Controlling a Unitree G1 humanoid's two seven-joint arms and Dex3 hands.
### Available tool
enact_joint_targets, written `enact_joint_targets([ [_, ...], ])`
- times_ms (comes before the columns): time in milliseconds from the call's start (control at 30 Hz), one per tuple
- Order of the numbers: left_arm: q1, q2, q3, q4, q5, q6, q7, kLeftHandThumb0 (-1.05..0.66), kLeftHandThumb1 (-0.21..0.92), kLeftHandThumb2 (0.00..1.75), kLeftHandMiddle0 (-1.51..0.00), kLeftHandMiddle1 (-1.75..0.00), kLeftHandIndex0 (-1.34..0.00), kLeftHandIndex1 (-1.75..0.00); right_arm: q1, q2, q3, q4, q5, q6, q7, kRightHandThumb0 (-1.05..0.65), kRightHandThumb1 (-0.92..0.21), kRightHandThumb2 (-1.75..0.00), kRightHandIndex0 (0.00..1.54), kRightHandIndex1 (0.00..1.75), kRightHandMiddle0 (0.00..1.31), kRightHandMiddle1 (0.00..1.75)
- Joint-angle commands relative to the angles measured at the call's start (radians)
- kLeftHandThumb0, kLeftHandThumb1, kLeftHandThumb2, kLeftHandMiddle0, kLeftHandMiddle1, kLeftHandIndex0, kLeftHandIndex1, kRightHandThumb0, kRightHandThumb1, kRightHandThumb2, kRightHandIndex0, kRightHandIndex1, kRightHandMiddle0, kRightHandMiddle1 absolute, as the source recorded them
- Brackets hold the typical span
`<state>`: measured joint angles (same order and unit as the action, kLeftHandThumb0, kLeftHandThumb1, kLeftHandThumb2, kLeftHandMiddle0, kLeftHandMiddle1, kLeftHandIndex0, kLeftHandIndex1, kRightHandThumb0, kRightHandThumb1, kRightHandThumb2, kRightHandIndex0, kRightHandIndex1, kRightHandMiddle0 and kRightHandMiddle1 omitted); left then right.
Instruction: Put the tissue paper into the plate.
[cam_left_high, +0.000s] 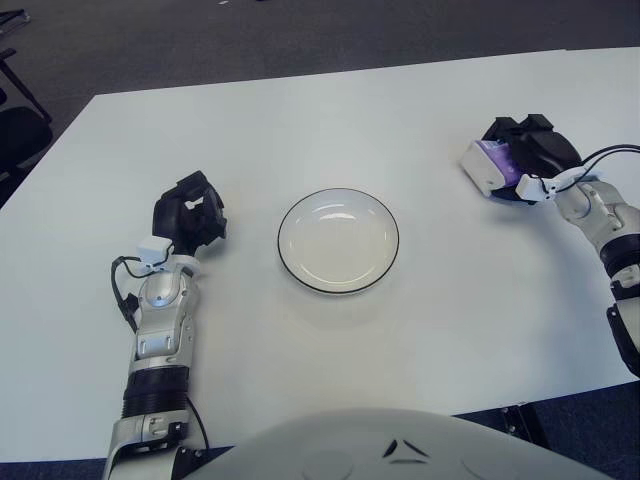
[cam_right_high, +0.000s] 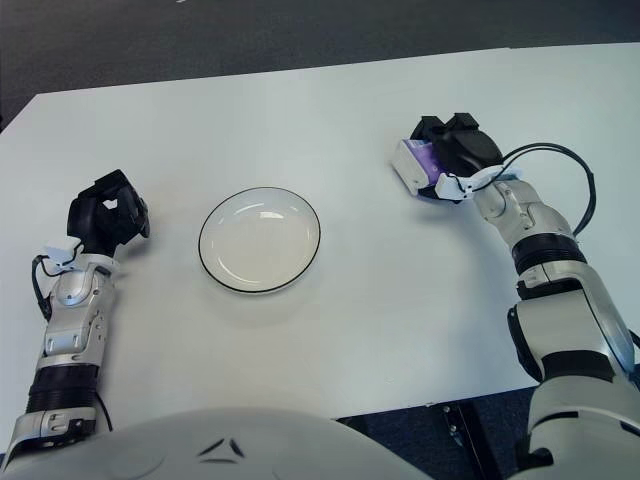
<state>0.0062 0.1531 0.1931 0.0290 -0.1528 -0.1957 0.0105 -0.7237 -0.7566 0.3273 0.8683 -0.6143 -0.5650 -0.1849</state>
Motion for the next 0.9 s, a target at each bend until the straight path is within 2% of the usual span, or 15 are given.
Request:
enact_joint_targets([
  [0, 0.157, -0.102, -0.029, 0.104, 0.003, 0.013, 0.015, -0.44, 0.74, 0.93, -1.34, -1.75, -1.02, -1.75, -0.001, 0.012, -0.065, -0.145, 0.065, 0.029, 0.037, 0.0, -0.1, -1.54, 0.81, 1.66, 0.54, 1.75],
  [367, 0.154, -0.104, -0.033, 0.11, 0.009, 0.008, 0.019, -0.44, 0.74, 0.93, -1.36, -1.75, -1.04, -1.75, -0.013, 0.063, -0.142, -0.347, 0.133, 0.131, 0.134, 0.0, -0.1, -1.56, 0.78, 1.72, 0.54, 1.75],
  [667, 0.152, -0.105, -0.036, 0.116, 0.012, 0.004, 0.019, -0.44, 0.74, 0.94, -1.35, -1.75, -1.03, -1.75, -0.066, 0.129, -0.161, -0.456, 0.182, 0.204, 0.234, 0.0, -0.1, -1.56, 0.78, 1.72, 0.54, 1.75],
  [867, 0.152, -0.104, -0.04, 0.124, 0.008, -0.002, 0.009, -0.44, 0.75, 0.94, -1.35, -1.75, -1.01, -1.75, -0.093, 0.18, -0.149, -0.502, 0.19, 0.201, 0.267, 0.0, -0.08, -1.58, 0.81, 1.7, 0.55, 1.75],
])
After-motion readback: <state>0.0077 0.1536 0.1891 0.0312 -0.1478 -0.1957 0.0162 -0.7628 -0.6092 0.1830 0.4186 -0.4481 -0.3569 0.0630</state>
